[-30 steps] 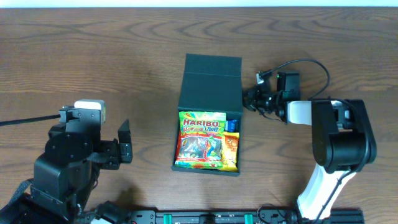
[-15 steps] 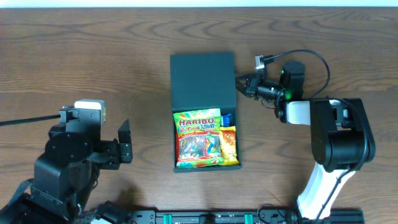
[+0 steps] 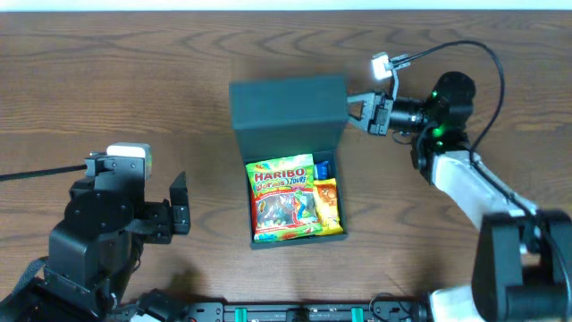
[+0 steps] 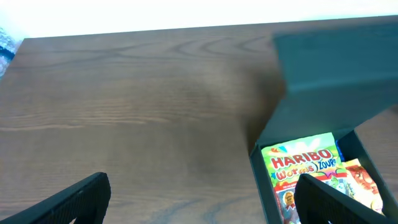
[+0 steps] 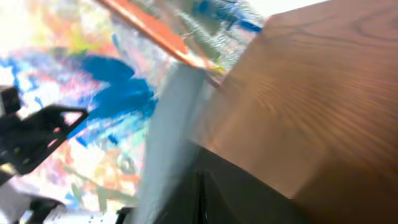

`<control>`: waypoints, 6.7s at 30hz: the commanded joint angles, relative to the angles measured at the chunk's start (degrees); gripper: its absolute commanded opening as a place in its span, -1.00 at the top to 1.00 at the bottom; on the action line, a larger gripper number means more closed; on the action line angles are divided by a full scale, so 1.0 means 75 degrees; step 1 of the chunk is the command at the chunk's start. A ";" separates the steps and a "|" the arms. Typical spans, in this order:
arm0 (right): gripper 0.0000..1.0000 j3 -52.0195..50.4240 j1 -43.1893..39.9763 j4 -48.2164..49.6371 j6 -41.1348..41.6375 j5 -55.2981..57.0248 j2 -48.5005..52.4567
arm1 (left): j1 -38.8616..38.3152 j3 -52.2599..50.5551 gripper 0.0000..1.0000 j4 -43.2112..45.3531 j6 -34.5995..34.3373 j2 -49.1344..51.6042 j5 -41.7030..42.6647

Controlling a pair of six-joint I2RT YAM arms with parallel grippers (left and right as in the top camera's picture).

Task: Pack container
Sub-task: 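Move the right gripper behind the box and swing the lid closed, then press down on the closed lid with the right gripper, then push the closed box with the right gripper to square it on the table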

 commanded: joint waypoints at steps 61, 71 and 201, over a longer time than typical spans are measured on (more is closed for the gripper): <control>0.97 -0.1294 0.5995 -0.9748 -0.2804 0.7463 -0.2620 | 0.0050 0.0102 -0.91 -0.0015 0.0137 -0.0003 -0.0137; 0.97 -0.1070 0.7560 -1.0730 -0.1958 1.0214 -0.2349 | 0.0050 0.0102 -0.91 -0.0015 0.0137 -0.0003 -0.0137; 0.97 0.0612 0.4811 -0.9028 -0.2506 1.1089 -0.0475 | 0.0050 0.0102 -0.91 -0.0017 0.0137 -0.0003 -0.0137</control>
